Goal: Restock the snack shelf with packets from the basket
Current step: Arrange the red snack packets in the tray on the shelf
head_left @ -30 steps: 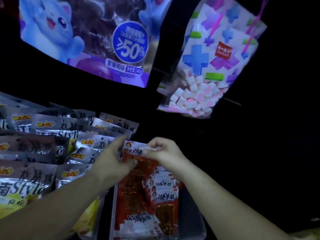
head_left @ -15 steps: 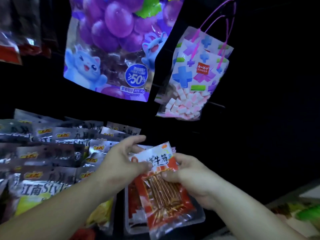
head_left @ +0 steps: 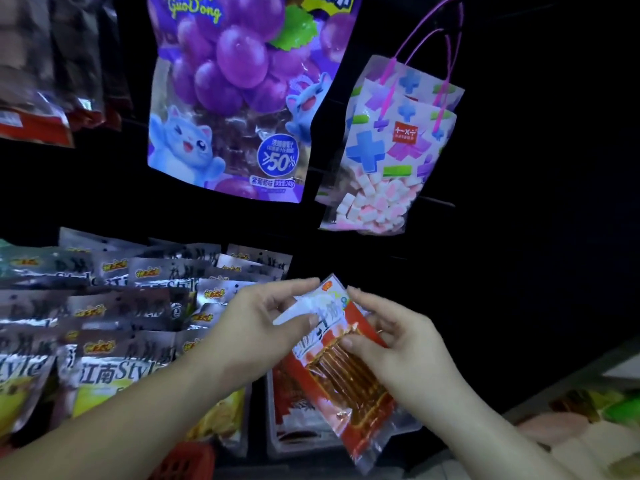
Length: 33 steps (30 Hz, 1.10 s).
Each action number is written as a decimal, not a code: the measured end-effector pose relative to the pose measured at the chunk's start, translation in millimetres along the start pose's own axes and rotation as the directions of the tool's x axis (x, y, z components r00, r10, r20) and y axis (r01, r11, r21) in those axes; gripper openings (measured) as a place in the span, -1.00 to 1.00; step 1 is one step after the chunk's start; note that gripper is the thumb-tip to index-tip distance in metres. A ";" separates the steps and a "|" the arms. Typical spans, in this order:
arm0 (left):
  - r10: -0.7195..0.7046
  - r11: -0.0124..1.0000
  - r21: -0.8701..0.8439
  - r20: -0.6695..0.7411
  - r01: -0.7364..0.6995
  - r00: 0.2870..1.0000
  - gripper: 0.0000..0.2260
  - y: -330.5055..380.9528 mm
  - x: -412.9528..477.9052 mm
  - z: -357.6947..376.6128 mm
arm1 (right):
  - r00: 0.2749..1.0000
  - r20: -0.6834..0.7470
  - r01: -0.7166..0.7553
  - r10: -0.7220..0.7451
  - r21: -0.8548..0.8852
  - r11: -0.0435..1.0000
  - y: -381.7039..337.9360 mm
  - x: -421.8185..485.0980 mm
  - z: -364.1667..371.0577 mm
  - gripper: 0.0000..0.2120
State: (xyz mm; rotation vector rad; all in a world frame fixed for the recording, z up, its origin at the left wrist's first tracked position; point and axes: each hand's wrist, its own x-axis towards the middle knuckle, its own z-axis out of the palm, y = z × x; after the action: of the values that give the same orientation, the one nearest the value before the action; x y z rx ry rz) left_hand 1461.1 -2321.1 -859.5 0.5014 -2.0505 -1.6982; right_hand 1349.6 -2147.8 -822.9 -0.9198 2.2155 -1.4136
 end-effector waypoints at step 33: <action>-0.237 0.953 -0.183 0.051 0.242 0.970 -0.45 11.8 -20.9 12.2 | 0.965 0.231 -0.151 0.122 0.113 0.982 18.0 8.6 -11.9 -0.20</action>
State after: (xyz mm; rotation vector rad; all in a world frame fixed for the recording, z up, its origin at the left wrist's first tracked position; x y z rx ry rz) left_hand 1472.1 -2297.7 -851.9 0.6896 -1.8842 -2.0265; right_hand 1330.3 -2140.6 -833.4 -0.8201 1.9583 -1.3049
